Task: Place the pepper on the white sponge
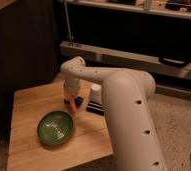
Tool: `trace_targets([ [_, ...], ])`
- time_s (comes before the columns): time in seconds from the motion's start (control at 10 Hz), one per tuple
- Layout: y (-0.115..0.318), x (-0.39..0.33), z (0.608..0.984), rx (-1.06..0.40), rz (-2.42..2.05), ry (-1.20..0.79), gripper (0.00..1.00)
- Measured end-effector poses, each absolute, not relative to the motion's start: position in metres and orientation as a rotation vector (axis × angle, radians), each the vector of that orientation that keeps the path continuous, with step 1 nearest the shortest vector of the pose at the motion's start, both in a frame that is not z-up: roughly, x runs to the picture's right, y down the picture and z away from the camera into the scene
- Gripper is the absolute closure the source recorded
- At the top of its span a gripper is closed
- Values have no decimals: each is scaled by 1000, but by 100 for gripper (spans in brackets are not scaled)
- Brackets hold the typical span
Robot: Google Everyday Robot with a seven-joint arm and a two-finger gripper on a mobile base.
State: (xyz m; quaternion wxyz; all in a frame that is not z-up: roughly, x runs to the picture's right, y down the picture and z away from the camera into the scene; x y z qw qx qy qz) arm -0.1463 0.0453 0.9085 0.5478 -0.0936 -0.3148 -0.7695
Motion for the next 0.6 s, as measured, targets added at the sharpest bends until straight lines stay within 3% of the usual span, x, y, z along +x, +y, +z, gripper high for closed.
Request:
trace_targets([
  [0.6,32,-144,916,-254,-1820,-739,65],
])
